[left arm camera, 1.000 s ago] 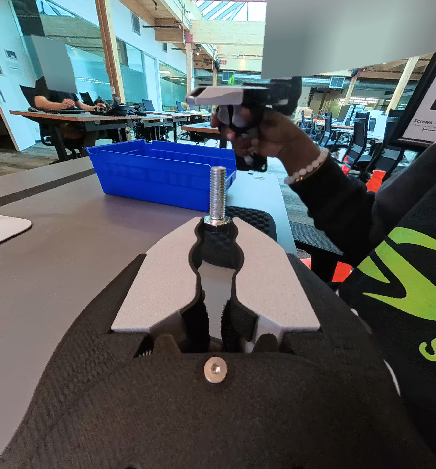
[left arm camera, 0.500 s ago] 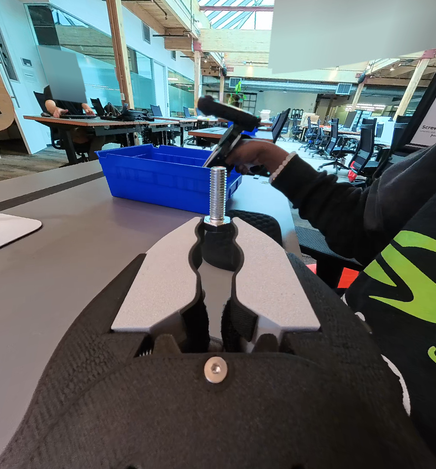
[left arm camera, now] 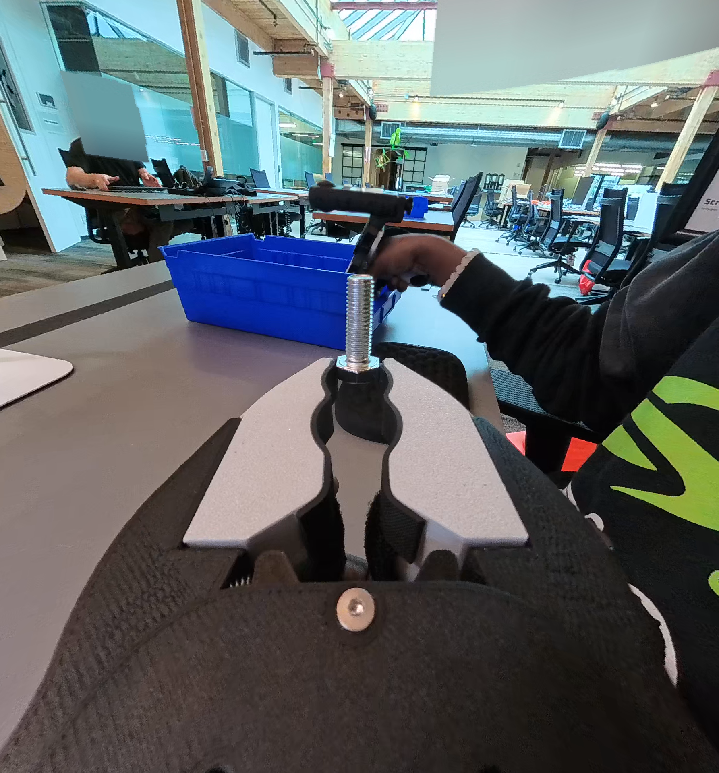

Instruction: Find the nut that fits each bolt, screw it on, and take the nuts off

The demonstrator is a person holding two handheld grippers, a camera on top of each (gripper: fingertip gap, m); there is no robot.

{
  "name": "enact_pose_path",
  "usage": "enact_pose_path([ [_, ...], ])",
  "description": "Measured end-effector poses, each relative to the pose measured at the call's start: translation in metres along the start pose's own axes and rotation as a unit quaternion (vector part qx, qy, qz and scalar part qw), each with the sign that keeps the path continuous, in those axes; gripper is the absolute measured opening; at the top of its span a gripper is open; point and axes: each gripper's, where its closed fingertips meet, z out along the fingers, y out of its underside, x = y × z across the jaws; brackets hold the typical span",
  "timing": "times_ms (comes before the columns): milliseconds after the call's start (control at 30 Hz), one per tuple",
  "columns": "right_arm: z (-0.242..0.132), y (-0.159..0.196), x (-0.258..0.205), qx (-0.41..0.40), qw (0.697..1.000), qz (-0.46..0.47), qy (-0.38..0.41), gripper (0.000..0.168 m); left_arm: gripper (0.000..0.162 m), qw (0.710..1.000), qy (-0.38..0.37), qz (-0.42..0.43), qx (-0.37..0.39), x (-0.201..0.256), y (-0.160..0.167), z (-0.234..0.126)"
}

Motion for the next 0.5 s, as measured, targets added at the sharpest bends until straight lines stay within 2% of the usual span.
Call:
enact_pose_path([
  [133,-0.031,-0.027,-0.012,0.095,0.995,-0.004,0.000,0.028,0.018,1.000,-0.005,0.001,-0.001,-0.001,0.000,0.000],
  [233,-0.075,-0.064,-0.066,0.232,0.969,-0.040,-0.078,0.027,0.018,1.000,-0.010,0.001,-0.005,-0.003,0.001,0.001],
  [333,-0.124,-0.082,-0.145,0.331,0.917,-0.120,-0.187,0.032,0.018,1.000,-0.011,0.001,-0.007,-0.003,0.002,0.002],
  [400,-0.157,-0.081,-0.205,0.378,0.865,-0.177,-0.280,0.034,0.018,1.000,-0.012,0.000,-0.006,-0.004,0.002,0.002],
  [500,-0.189,-0.064,-0.283,0.388,0.789,-0.244,-0.409,0.033,0.018,1.000,-0.013,0.000,-0.007,-0.004,0.002,0.002],
])
